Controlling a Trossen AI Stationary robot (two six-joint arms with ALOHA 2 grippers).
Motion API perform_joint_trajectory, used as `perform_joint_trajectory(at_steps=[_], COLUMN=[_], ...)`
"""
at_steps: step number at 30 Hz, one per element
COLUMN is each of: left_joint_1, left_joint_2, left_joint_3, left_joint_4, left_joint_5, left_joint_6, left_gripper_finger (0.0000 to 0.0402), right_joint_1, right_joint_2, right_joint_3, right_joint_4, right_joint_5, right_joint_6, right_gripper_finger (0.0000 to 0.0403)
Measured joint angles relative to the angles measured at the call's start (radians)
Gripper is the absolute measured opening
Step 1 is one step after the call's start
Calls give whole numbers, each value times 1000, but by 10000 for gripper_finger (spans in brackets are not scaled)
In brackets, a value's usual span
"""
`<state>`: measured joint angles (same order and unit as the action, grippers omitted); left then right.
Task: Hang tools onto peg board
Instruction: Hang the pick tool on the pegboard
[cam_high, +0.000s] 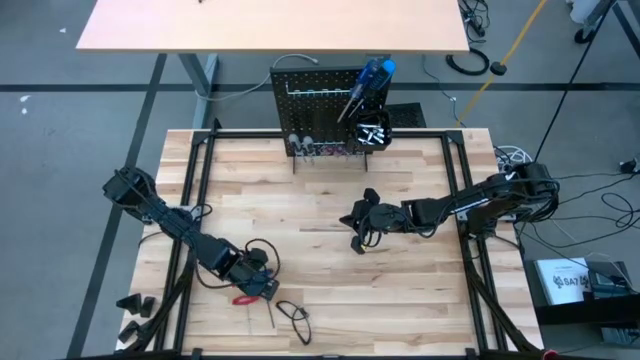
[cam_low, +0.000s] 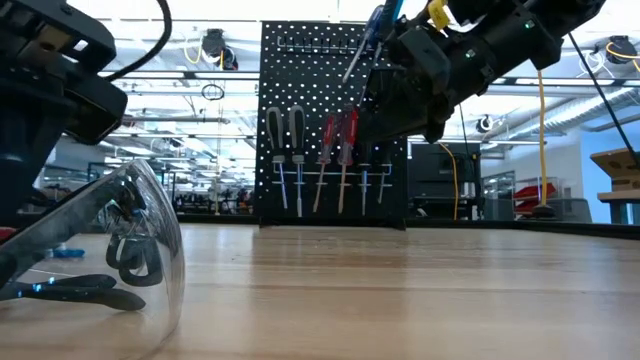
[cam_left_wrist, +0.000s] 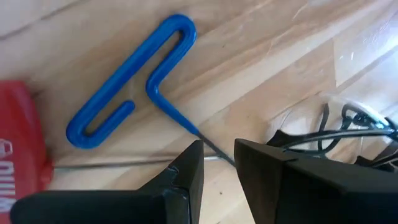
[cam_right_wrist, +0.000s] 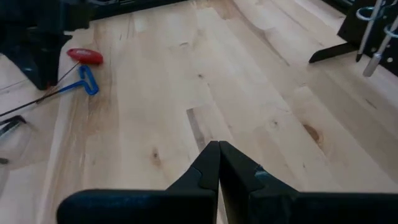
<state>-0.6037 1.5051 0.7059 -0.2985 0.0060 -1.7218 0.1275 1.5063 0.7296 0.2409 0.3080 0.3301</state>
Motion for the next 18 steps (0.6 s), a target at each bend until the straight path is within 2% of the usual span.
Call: perform_joint_trajectory(at_steps=[13,18], left_joint_1=[-36,-33], left_joint_2=[91,102], left_joint_3=[5,6], left_joint_4=[8,5], left_joint_5=[-15,-39], left_joint_6=[-18,29], left_gripper_finger=[96,96], right_joint_1=[56,71], right_joint_2=[0,0], right_joint_3=[0,0], right_joint_4=[3,33], right_joint_5=[10,14], right_joint_6=[100,105], right_gripper_finger=[0,0])
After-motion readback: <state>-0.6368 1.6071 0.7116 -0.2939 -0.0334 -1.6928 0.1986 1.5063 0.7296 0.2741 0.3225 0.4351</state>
